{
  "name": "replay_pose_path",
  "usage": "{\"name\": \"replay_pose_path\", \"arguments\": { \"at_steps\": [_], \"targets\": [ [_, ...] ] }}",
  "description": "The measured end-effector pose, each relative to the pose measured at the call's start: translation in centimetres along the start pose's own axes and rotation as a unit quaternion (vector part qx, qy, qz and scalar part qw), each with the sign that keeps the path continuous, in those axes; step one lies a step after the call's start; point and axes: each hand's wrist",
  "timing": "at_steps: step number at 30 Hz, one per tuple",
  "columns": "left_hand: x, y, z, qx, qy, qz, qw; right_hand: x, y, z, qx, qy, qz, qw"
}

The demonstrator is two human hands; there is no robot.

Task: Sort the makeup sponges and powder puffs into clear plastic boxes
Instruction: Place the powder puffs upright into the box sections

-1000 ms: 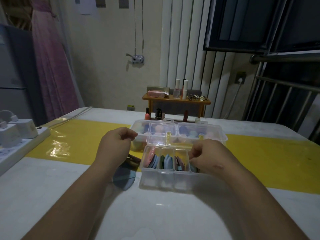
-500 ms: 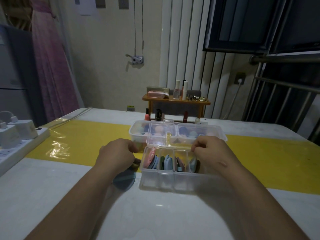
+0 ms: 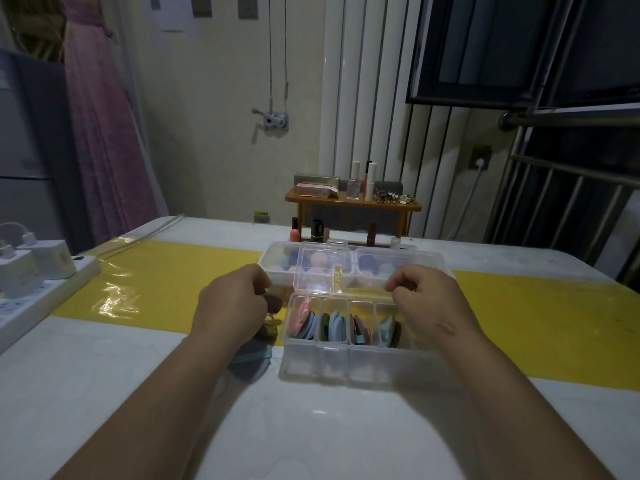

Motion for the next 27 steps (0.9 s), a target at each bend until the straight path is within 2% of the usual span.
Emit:
{"name": "replay_pose_path", "arguments": {
  "at_steps": [8,15,22,27],
  "targets": [
    [0.0,0.1,-0.1,0.008,-0.114,-0.072,0.991,-0.1,0.0,0.0,0.005,0.005,-0.011,1.0],
    [0.1,-0.4,-0.5,-0.05,-0.212,-0.102,0.971,-0.5,0.1,-0.2,0.018,0.023,-0.013,0.999],
    [-0.1,-1.0,-1.5,-0.104,-0.323,-0.028,0.94,-0.9,0.1,-0.2,0.044,0.071,0.005,0.996],
    [-0.6,-1.8,-2.4,-0.099,-0.369,0.046,0.923,-1.0,-0.2,0.5,0.053,0.096,0.036,0.993]
  ]
}}
Point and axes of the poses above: each hand's wrist, its own y-axis towards the middle knuckle, its own x-axis out of the back of the hand, z = x × y, and after that the axes turned 11 degrees about x, right-handed
